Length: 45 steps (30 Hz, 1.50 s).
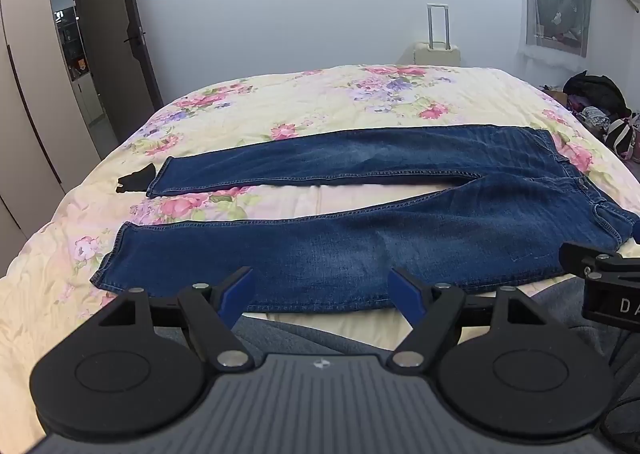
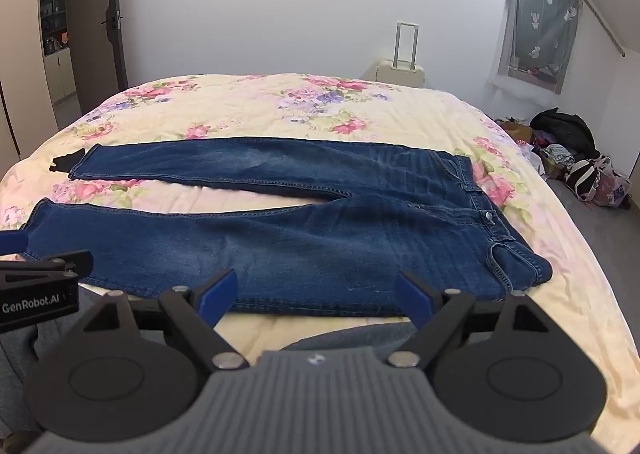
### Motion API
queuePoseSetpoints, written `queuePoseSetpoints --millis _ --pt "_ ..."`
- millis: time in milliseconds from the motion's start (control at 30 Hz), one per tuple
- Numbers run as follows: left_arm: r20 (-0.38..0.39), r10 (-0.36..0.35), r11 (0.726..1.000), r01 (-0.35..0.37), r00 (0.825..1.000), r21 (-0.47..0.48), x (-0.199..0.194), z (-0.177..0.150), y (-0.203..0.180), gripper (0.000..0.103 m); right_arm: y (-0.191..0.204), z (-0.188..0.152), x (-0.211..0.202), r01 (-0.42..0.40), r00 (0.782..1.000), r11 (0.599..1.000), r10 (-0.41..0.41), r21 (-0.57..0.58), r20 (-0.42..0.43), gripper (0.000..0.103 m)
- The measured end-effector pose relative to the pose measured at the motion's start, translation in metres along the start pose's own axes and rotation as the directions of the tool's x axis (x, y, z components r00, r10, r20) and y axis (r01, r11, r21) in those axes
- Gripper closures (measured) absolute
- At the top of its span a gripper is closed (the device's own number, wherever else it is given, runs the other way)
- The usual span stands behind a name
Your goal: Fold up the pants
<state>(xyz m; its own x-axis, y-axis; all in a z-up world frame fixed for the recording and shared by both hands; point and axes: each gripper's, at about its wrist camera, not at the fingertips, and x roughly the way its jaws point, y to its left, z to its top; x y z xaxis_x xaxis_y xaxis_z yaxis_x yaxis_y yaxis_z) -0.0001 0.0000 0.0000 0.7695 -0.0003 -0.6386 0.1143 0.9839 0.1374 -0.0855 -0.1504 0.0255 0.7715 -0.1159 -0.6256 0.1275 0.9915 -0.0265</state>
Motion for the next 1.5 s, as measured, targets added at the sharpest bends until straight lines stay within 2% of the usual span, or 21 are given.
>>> queuePoseSetpoints --millis 1500 --pt "0.017 -0.009 1.000 0.009 1.000 -0.004 -0.014 0.008 0.004 0.014 0.004 -0.005 -0.008 0.032 0.999 0.999 -0.032 -0.012 0.019 0.021"
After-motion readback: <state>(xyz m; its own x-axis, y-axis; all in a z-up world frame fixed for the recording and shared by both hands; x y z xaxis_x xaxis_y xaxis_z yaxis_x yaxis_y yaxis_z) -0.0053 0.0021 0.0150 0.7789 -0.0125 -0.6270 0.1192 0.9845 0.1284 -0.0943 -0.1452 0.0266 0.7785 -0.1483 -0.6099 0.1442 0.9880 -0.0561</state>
